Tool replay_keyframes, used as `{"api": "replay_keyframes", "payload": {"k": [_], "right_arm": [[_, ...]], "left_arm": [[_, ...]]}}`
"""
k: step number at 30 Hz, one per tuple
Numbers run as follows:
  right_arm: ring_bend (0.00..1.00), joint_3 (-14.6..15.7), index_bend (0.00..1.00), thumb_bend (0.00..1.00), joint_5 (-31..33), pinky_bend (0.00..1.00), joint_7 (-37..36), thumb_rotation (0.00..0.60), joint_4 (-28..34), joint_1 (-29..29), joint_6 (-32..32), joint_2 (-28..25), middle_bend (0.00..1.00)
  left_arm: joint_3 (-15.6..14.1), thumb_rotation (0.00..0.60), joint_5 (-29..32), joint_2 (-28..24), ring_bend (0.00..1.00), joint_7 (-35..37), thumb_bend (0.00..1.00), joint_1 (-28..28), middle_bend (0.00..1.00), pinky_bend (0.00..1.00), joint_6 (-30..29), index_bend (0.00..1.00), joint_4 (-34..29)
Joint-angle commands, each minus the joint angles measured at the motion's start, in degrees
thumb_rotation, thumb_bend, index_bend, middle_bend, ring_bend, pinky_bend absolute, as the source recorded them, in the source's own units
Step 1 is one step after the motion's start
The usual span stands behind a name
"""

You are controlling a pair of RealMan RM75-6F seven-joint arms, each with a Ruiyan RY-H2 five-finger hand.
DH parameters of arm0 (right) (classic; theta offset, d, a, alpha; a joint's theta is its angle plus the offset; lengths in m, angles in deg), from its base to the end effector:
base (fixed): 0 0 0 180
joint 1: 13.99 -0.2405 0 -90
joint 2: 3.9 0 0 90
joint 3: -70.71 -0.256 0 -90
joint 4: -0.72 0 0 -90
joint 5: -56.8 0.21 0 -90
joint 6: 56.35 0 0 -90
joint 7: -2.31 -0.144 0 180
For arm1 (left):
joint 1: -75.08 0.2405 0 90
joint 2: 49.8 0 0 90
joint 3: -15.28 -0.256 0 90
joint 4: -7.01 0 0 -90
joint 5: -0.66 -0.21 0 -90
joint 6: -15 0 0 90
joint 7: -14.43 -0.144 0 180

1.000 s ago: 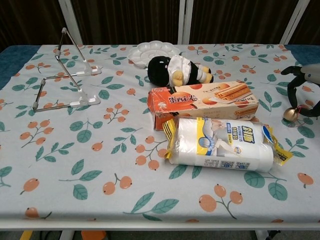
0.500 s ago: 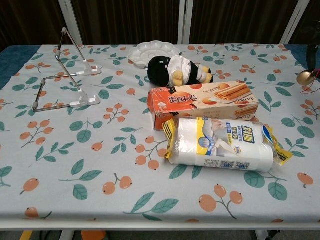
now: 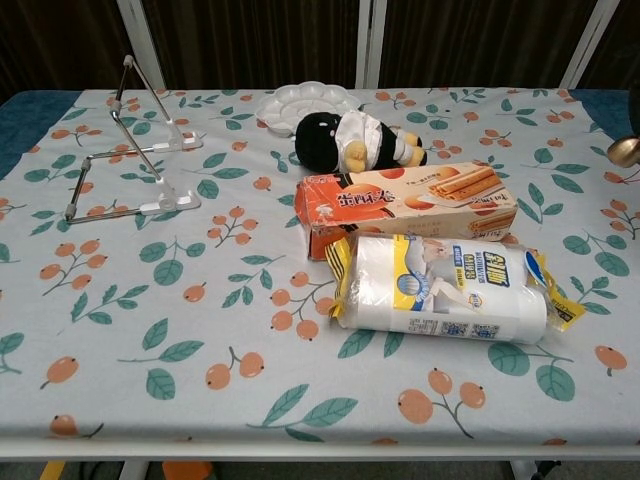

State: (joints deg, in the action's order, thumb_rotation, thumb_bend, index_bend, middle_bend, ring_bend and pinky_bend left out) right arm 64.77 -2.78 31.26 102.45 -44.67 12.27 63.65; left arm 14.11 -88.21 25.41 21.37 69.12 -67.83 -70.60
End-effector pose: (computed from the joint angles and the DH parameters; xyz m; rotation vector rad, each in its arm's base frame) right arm -0.2255 -0.3001 0.1054 1.6155 -0.8282 0.6861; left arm -0.3386 0.1744 0.1016 -1.4745 -0.9976 -0.9135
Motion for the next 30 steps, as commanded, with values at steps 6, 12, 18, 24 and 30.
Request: {"api": "replay_keyframes", "payload": {"k": [6, 12, 18, 24, 30], "right_arm": [[0.00, -0.11, 0.68, 0.33, -1.04, 0.00, 1.44, 0.600, -1.96, 1.08, 2.01, 1.54, 0.08], [0.00, 1.42, 0.68, 0.32, -0.83, 0.00, 1.18, 0.600, -1.00, 1.31, -1.23, 0.90, 0.08], [0.00, 0.30, 0.68, 0.31, -1.92, 0.00, 2.90, 0.600, -2.97, 1.42, 1.53, 2.16, 0.08], [0.00, 0.34, 0.68, 0.31, -2.81, 0.00, 2.67, 0.600, -2.45, 1.67, 1.12, 1.12, 0.08], [0.00, 0.34, 0.68, 0.31, -1.22, 0.00, 1.25, 0.600, -2.16, 1.83, -1.05, 1.84, 0.08]], "left_arm": [[-0.11, 0.600, -0.03, 0.17, 0.00, 0.05, 0.06, -0.09, 0.03, 0.02, 0.30, 0.05, 0.18], [0.09, 0.600, 0.28, 0.09, 0.00, 0.13, 0.06, 0.01, 0.03, 0.02, 0.17, 0.05, 0.16], [0.13, 0.600, 0.19, -0.02, 0.00, -0.14, 0.06, 0.07, 0.03, 0.02, -0.10, 0.05, -0.04], [0.24, 0.600, 0.35, 0.11, 0.00, 0.32, 0.06, 0.10, 0.03, 0.02, -0.10, 0.05, 0.33], [0.19, 0.600, 0.28, 0.10, 0.00, 0.32, 0.06, 0.15, 0.03, 0.02, -0.18, 0.05, 0.40]]}}
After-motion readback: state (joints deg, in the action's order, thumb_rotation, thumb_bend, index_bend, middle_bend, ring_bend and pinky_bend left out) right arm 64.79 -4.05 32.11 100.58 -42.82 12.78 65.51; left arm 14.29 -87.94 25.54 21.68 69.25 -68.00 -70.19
